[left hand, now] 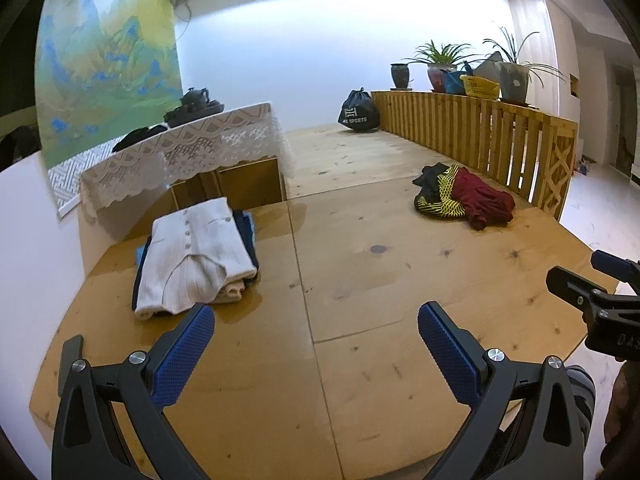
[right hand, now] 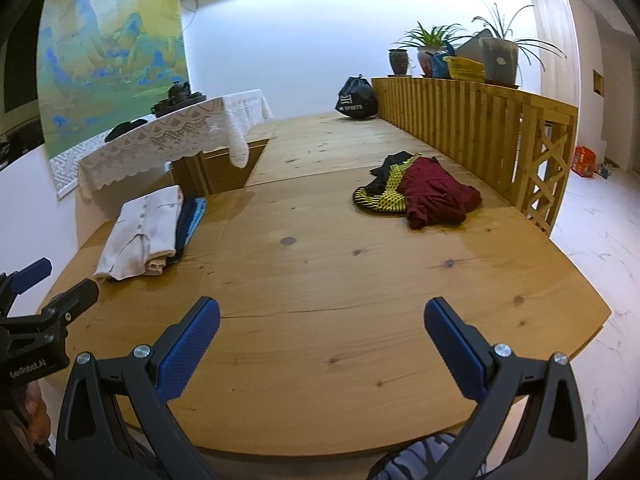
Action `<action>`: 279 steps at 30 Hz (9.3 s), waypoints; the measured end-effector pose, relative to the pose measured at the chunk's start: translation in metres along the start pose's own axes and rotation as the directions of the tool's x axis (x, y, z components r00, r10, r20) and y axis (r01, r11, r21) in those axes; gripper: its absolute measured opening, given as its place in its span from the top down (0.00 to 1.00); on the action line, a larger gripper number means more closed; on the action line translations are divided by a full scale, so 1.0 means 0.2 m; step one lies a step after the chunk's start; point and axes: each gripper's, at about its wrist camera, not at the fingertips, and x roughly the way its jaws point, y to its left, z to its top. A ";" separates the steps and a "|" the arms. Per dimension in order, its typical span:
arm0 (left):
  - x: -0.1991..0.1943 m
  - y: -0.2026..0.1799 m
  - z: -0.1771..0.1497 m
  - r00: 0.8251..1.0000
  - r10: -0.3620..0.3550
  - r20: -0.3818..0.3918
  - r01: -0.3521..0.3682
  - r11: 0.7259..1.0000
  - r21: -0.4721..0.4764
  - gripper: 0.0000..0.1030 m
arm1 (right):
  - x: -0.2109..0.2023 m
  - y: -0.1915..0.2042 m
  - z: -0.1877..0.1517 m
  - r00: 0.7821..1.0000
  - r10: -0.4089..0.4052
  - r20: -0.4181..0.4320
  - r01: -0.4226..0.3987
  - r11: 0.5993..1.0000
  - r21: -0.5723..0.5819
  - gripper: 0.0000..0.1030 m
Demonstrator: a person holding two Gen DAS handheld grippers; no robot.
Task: Fold clothes
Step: 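Move both grippers toward the black and red clothing pile, then grasp the black yellow-striped pants with the right gripper and lift, then lay the black pants on the table with the right gripper, then grasp the pants waistband with the left gripper while the right gripper holds the striped leg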
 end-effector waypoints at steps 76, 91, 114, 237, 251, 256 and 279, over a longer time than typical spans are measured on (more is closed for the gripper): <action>1.47 -0.28 0.73 0.994 -0.037 -0.098 0.043 0.997 0.056 0.00 | 1.98 -0.36 0.73 0.935 -0.025 -0.354 -0.040 0.984 -0.176 0.00; 1.45 -0.16 0.77 0.996 -0.041 -0.083 0.042 0.999 0.003 0.00 | 2.33 -0.31 0.71 0.883 -0.142 -0.447 0.033 0.970 -0.242 0.02; 1.47 -0.16 0.77 0.994 -0.051 -0.099 0.051 0.999 0.001 0.00 | 2.18 -0.47 0.97 0.894 0.023 -0.447 -0.062 0.995 -0.073 0.92; 1.20 -0.12 0.09 0.681 -0.654 -0.331 0.622 0.754 -0.210 0.96 | 0.84 -0.92 0.19 0.717 0.079 -0.693 -0.100 0.995 0.010 0.87; 1.06 0.10 0.18 0.744 -0.623 -0.241 0.574 0.781 -0.246 0.96 | 0.41 -0.92 0.52 0.886 0.182 -0.426 -0.183 0.982 0.039 0.90; 0.98 0.22 0.47 0.774 -0.611 -0.165 0.564 0.784 -0.260 0.96 | 0.28 -0.82 0.82 0.935 0.212 -0.285 -0.223 0.975 -0.006 0.91; 0.44 0.61 0.47 0.892 -0.446 -0.076 0.425 0.883 -0.200 0.97 | 0.31 -0.32 0.48 0.785 0.378 -0.491 -0.411 0.911 0.045 0.91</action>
